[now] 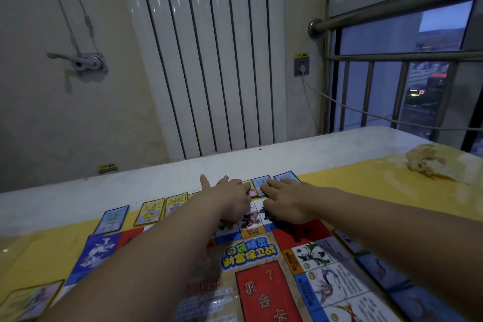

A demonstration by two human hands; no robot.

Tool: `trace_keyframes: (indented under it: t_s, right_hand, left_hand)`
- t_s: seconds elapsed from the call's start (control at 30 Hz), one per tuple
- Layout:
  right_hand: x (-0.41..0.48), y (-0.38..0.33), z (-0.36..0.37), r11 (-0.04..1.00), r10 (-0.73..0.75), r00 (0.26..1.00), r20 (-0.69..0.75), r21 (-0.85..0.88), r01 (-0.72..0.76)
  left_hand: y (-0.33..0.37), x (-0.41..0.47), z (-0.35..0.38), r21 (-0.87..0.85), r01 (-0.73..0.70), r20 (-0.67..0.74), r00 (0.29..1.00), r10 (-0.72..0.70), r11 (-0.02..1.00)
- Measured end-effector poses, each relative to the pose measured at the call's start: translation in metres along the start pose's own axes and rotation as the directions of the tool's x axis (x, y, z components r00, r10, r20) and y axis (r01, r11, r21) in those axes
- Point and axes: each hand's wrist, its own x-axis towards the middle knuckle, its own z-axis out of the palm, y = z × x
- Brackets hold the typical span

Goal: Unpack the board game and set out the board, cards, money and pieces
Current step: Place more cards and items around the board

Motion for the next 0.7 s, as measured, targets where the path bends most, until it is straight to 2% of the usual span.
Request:
trace_keyframes:
  t_s: [0.1, 0.23, 0.3, 0.43, 0.57, 0.7]
  right_hand:
    - [-0.012, -0.002, -0.009, 0.999, -0.001, 0.999, -0.051, 0.038, 0.003]
    - [-0.055, -0.007, -0.045, 0.972, -0.003, 0.970, -0.242, 0.226, 0.059]
    - [-0.093, -0.007, -0.066, 0.962, -0.025, 0.956, -0.293, 0.252, 0.103]
    - [-0.185, -0.008, -0.085, 0.952, -0.037, 0.939, -0.342, 0.272, 0.137]
    - [-0.280, -0.009, -0.080, 0.951, -0.031, 0.913, -0.407, 0.268, 0.152]
    - [-0.359, -0.007, -0.057, 0.965, -0.004, 0.924, -0.382, 0.241, 0.104]
  left_hand:
    - [0.001, -0.011, -0.005, -0.025, 0.011, -0.031, 0.999, -0.011, 1.000]
    - [-0.002, -0.041, -0.024, -0.080, 0.032, -0.126, 0.991, -0.042, 0.996]
    - [-0.003, -0.063, -0.036, -0.115, 0.018, -0.170, 0.985, -0.038, 0.993]
    - [0.016, -0.125, -0.056, -0.282, -0.111, -0.311, 0.950, 0.019, 0.953]
    - [0.069, -0.201, -0.064, -0.380, -0.297, -0.479, 0.873, 0.088, 0.876]
    - [0.124, -0.262, -0.053, -0.424, -0.410, -0.527, 0.837, 0.148, 0.807]
